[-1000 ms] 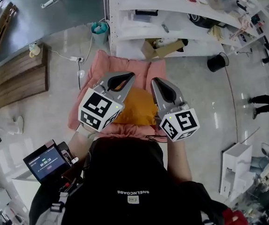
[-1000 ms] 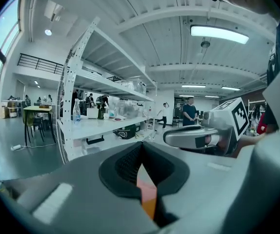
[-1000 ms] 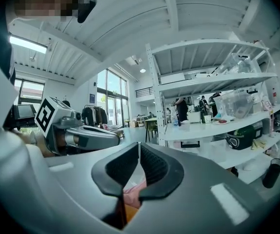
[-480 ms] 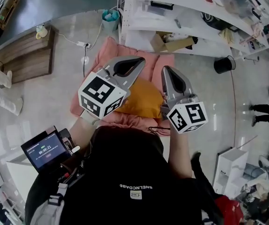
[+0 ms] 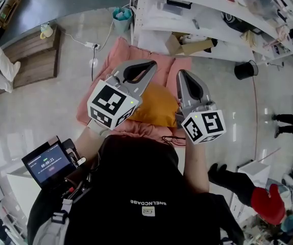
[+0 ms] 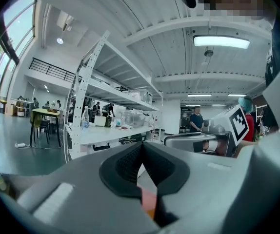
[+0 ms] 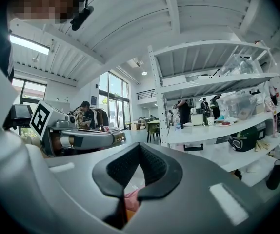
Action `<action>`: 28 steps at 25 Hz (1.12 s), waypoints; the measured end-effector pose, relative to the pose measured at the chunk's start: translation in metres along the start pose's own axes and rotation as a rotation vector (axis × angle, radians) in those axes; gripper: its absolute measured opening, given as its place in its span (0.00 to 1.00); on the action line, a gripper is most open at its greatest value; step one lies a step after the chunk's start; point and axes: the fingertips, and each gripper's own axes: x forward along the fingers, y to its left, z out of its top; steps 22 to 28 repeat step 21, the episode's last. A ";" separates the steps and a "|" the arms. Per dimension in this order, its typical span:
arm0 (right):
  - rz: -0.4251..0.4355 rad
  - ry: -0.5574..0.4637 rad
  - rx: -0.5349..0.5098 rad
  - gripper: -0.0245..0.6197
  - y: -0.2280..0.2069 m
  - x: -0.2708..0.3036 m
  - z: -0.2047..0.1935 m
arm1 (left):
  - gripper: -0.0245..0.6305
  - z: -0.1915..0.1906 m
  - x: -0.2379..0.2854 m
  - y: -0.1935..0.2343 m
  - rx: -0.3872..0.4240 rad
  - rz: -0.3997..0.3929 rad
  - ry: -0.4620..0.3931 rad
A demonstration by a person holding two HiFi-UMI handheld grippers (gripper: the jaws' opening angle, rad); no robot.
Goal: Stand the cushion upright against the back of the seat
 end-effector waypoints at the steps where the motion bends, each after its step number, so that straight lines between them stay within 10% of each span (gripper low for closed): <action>1: 0.001 0.000 0.007 0.05 0.000 0.000 -0.001 | 0.07 0.000 -0.001 0.000 0.009 0.002 -0.006; 28: 0.018 0.010 -0.039 0.05 0.006 0.000 -0.013 | 0.07 -0.015 -0.011 0.002 -0.016 0.042 0.008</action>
